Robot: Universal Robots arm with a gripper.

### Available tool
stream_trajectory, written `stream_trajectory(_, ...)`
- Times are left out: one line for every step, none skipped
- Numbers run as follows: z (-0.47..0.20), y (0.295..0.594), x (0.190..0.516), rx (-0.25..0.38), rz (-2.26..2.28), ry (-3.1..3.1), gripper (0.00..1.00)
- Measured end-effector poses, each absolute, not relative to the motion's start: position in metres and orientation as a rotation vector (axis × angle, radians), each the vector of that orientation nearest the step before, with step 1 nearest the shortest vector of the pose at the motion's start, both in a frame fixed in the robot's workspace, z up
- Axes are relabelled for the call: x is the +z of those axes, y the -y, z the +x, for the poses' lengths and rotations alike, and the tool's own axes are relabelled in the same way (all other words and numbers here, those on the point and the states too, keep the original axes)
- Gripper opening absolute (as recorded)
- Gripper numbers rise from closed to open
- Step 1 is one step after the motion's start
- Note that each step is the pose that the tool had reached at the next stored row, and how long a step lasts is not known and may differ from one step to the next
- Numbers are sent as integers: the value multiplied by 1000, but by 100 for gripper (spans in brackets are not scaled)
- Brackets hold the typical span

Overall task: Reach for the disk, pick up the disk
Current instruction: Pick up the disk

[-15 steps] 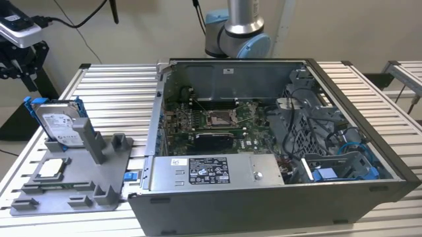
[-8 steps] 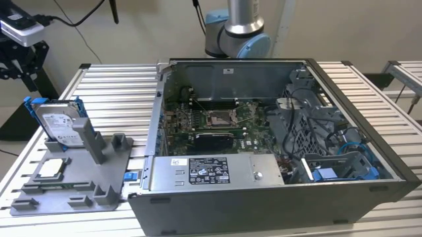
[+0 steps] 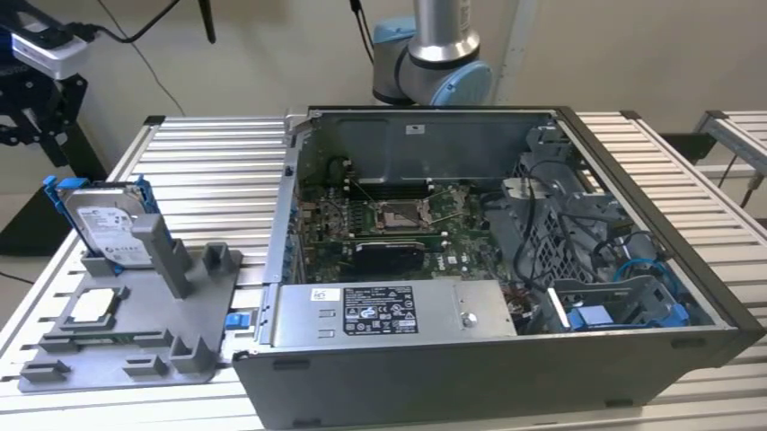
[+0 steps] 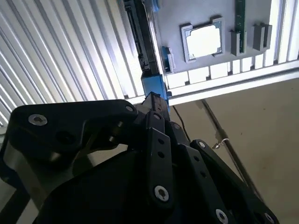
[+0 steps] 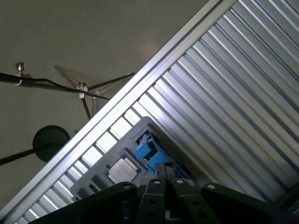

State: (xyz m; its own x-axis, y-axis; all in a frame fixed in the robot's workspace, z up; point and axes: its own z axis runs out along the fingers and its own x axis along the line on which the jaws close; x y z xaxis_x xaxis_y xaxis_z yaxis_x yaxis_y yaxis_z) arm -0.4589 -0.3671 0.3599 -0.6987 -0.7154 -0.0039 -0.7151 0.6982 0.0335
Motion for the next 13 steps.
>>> stream_trajectory(-459,367,360,-51,1241,2875,0)
stream_trajectory(-459,367,360,-50,1269,2863,0)
stream_trajectory(-459,367,360,-50,1293,2851,0)
stream_trajectory(-459,367,360,-50,1320,2839,0)
stream_trajectory(-459,367,360,-50,1345,2827,0)
stream_trajectory(-459,367,360,-49,1370,2814,0)
stream_trajectory(-459,367,360,-49,1395,2801,0)
stream_trajectory(-459,367,360,-49,1423,2787,0)
stream_trajectory(-459,367,360,-49,1447,2774,0)
stream_trajectory(-459,367,360,-49,1472,2761,0)
stream_trajectory(-459,367,360,-48,1497,2747,0)
stream_trajectory(-459,367,360,-48,1521,2733,0)
stream_trajectory(-459,367,360,-48,1546,2719,0)
